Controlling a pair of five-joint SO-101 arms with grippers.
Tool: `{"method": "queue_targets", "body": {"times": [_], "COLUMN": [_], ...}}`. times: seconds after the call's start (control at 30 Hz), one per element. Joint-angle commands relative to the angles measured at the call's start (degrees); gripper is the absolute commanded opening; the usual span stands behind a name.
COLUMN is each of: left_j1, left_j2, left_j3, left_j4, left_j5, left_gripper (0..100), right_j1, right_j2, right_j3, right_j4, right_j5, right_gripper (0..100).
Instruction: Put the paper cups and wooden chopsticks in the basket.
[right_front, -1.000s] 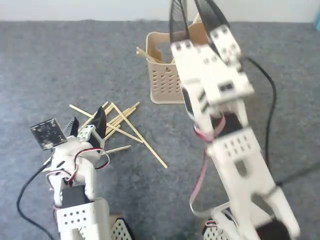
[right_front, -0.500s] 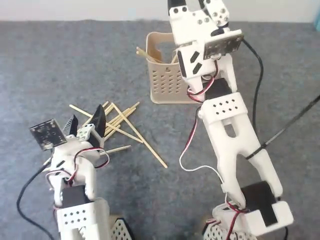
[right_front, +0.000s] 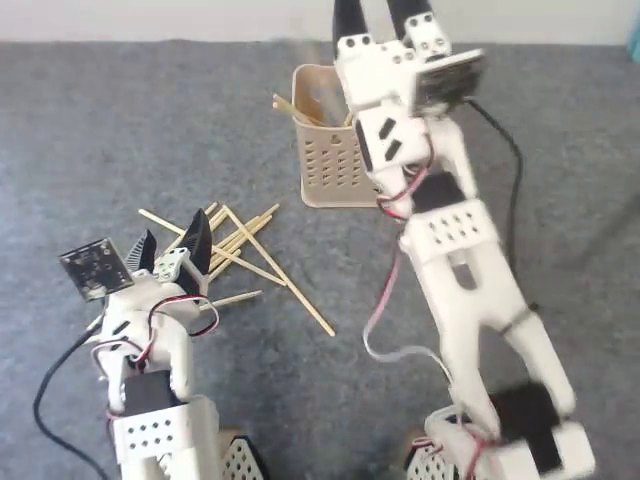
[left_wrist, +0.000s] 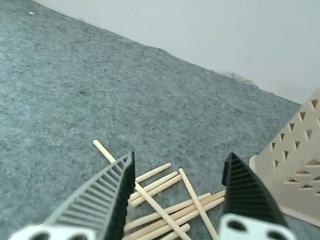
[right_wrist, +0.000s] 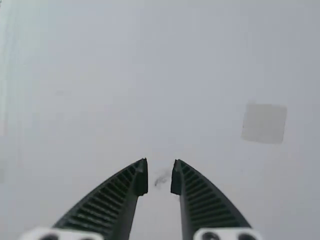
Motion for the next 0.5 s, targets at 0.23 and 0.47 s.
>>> {"method": "queue_targets", "body": {"times": [0.23,0.47], "left_j1": [-0.4,-4.7], "left_j2": [-1.0,8.3], "left_j3": [-2.3,-5.8], "left_j4": [1.6,-1.8], "left_j5": [-0.3,2.5], "left_gripper": [27,27], "right_j1": [-0.6,-8.0], "right_j2": [-32.4,-35.2], "right_j3": [-0.9,-0.8], "right_j4": [53.9,79.7], "right_j5": [-14.4,-13.1], "right_gripper": [8.0,8.0]}}
